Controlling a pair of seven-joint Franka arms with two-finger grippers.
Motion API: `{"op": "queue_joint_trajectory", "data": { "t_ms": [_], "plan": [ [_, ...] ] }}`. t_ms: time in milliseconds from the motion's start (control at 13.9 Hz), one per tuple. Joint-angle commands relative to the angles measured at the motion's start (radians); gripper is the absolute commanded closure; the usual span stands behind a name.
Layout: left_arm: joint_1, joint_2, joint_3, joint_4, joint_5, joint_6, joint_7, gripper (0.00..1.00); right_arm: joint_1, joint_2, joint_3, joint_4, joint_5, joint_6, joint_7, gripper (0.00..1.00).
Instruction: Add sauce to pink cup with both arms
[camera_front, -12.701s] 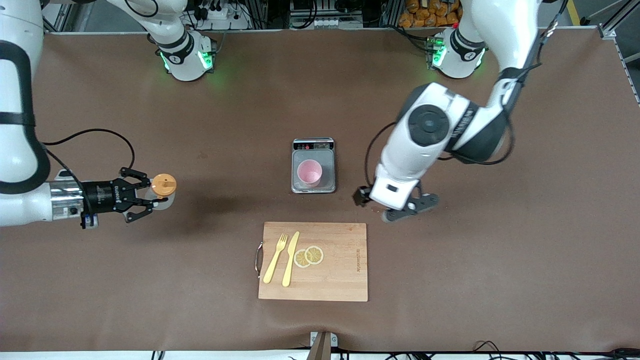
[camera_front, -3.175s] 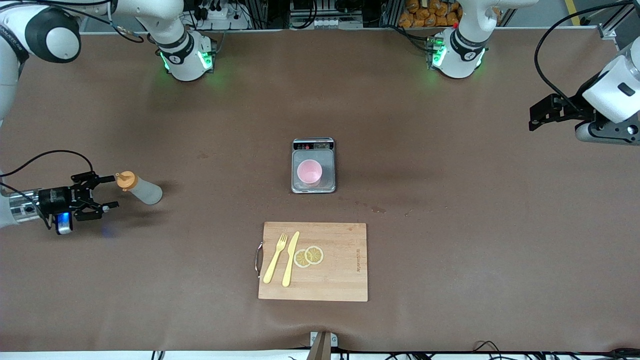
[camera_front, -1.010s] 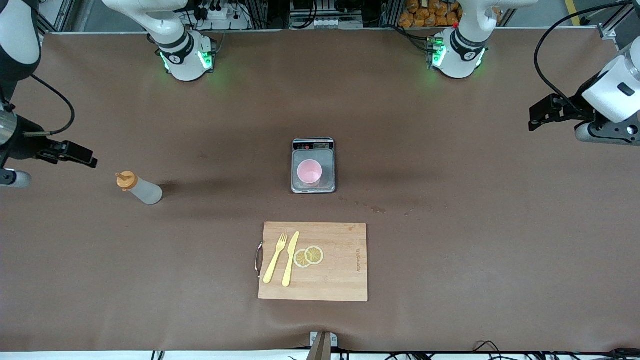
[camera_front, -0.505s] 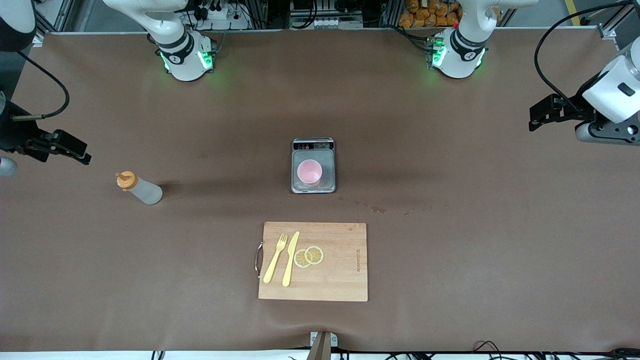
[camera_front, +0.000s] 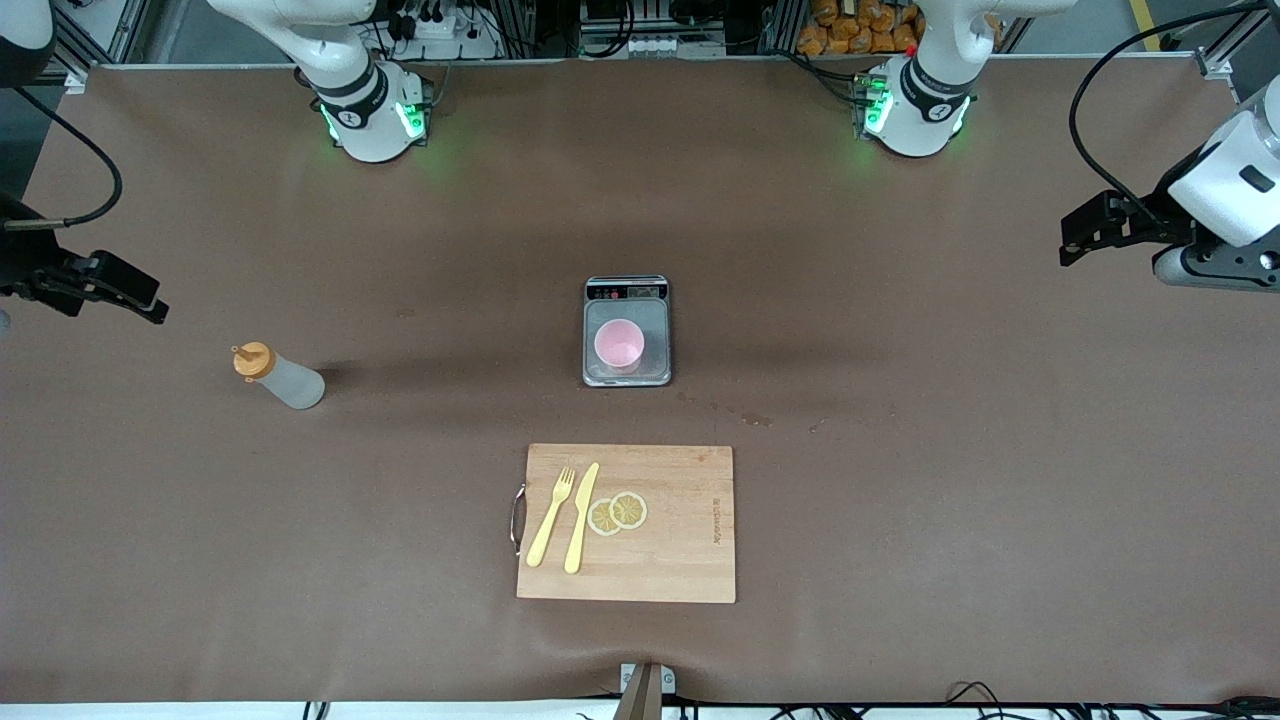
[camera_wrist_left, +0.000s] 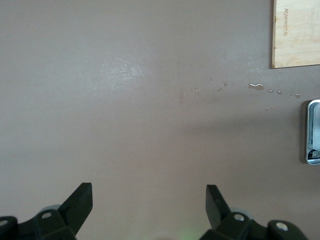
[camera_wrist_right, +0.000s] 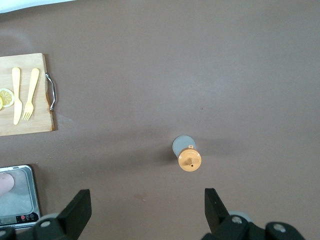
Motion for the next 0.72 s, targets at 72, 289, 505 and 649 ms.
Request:
{"op": "queue_joint_trajectory", "data": {
  "t_ms": [72, 289, 505, 649],
  "plan": [
    [0.002, 0.0, 0.001, 0.004, -0.006, 0.009, -0.001, 0.0, -0.005, -0.009, 0.017, -0.005, -0.02, -0.004, 0.01, 0.0],
    [0.002, 0.0, 0.002, 0.004, -0.006, 0.009, -0.001, 0.0, -0.005, -0.009, 0.016, -0.005, -0.02, -0.008, 0.01, 0.0],
    [0.002, -0.001, 0.001, 0.004, -0.006, 0.009, -0.001, 0.0, -0.005, -0.008, 0.02, -0.005, -0.023, -0.007, 0.01, 0.0],
    [0.002, 0.0, 0.002, 0.004, -0.006, 0.008, -0.001, 0.0, -0.005, -0.005, 0.02, -0.005, -0.023, -0.004, 0.01, 0.0]
  ]
}}
